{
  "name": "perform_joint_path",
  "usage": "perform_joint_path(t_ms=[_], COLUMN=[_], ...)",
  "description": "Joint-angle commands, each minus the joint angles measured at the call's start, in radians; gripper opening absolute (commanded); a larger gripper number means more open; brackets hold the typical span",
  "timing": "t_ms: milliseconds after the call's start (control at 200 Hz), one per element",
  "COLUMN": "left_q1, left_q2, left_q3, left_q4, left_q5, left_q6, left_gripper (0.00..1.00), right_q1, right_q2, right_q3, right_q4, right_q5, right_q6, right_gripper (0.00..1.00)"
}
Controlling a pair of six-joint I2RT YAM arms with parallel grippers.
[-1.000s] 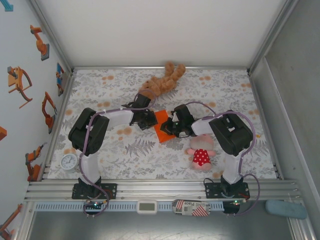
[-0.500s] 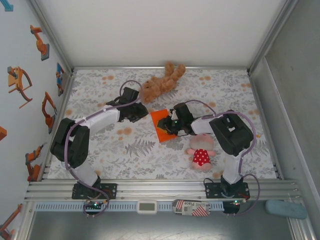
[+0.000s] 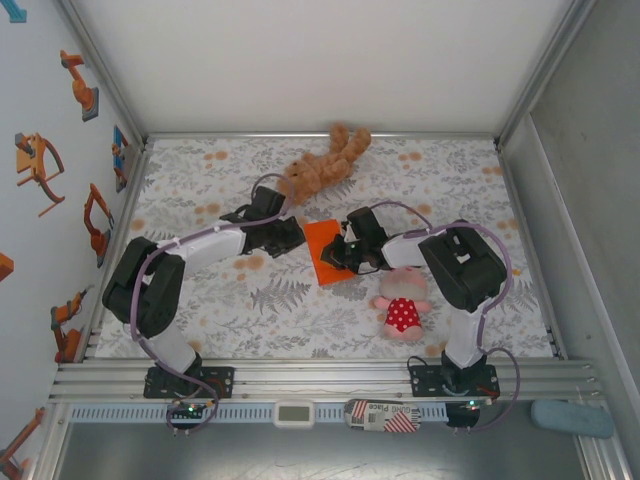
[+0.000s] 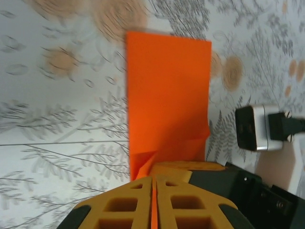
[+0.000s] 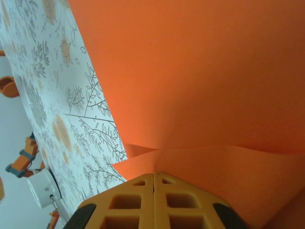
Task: Fold a paper plane with a square sheet of paper (pick it up from the middle)
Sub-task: Fold the triangle a second time at the center of the table.
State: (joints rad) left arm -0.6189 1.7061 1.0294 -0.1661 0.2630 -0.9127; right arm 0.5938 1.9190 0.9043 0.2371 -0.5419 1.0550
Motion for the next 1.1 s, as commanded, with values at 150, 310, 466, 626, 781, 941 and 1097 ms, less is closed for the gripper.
perform_joint_path(t_ms=[150,310,466,626,781,941,1097], left_q1=[-0.063,-0.067,-0.068,-0.067,-0.068,-0.068,-0.064], left_q2=[0.098,0.138,0.171,0.194,0.211,0.227,0.245], left_q3=[0.054,0.077,0.1,0.109,0.109,0.115,0.133], left_q4=[0.01,0.002,-0.005,-0.02,-0.038,-0.059,-0.094], left_q5=[0.021,0.008,0.006,0.001,-0.006,-0.024,-0.049], left_q6=[0.012,0.018,0.022,0.026,0.029,0.039,0.067], left_gripper=[0.05,0.03,0.02,0.01,0.01,0.0,0.0], right_q1=[0.008,0.007,0.008,0.008,0.008,0.008,0.002], right_q2=[0.034,0.035,0.041,0.042,0.041,0.034,-0.001], right_q3=[0.008,0.004,-0.001,-0.005,-0.007,-0.013,-0.007], right_q4=[-0.101,-0.079,-0.06,-0.049,-0.044,-0.025,-0.007], right_q5=[0.06,0.057,0.051,0.048,0.046,0.04,-0.001], right_q6=[-0.011,0.008,0.023,0.03,0.035,0.046,0.043], right_gripper=[0.0,0.0,0.0,0.0,0.0,0.0,0.0])
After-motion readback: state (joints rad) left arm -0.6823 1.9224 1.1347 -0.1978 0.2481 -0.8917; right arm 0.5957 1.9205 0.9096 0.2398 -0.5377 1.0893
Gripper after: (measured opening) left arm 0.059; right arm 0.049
